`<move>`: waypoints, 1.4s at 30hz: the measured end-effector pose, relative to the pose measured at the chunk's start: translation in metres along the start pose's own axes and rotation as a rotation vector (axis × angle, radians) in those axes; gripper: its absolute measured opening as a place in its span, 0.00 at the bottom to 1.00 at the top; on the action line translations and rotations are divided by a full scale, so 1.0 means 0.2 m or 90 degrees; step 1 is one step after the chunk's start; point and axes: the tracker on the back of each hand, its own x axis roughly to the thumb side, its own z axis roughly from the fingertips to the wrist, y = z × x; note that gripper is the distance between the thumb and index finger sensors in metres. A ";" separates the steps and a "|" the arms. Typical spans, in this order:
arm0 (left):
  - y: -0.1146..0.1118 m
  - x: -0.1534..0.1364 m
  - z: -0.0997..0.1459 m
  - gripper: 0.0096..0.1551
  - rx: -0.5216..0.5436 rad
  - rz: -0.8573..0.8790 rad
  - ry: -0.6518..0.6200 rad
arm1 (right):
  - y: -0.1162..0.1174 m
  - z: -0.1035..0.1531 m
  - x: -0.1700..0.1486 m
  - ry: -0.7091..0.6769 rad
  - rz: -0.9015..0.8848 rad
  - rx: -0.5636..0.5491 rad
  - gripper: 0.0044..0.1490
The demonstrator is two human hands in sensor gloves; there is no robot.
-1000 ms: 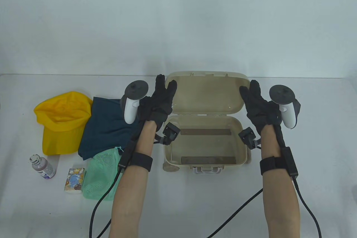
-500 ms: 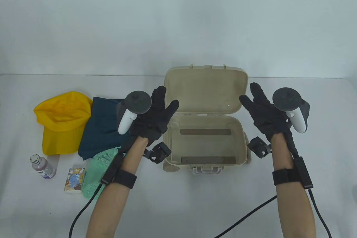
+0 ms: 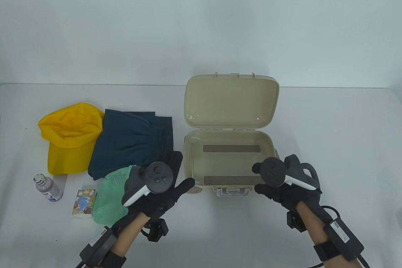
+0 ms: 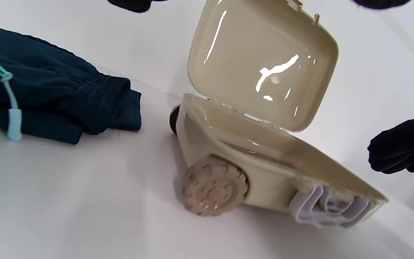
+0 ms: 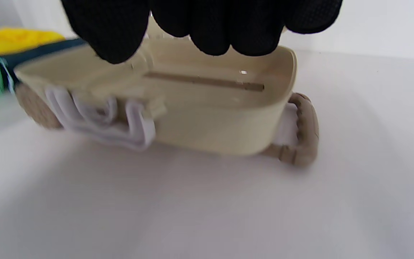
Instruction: Pack suitcase
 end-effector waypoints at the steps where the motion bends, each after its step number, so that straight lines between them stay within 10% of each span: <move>1: -0.02 0.00 0.01 0.54 -0.001 -0.010 0.000 | 0.05 -0.01 0.02 0.006 0.030 0.007 0.44; 12: -0.09 0.00 -0.01 0.54 -0.023 -0.042 -0.005 | 0.27 -0.08 0.12 0.027 0.277 -0.094 0.26; 42: -0.05 -0.09 0.01 0.55 0.019 -0.105 0.019 | 0.25 -0.02 -0.37 0.203 0.138 0.010 0.25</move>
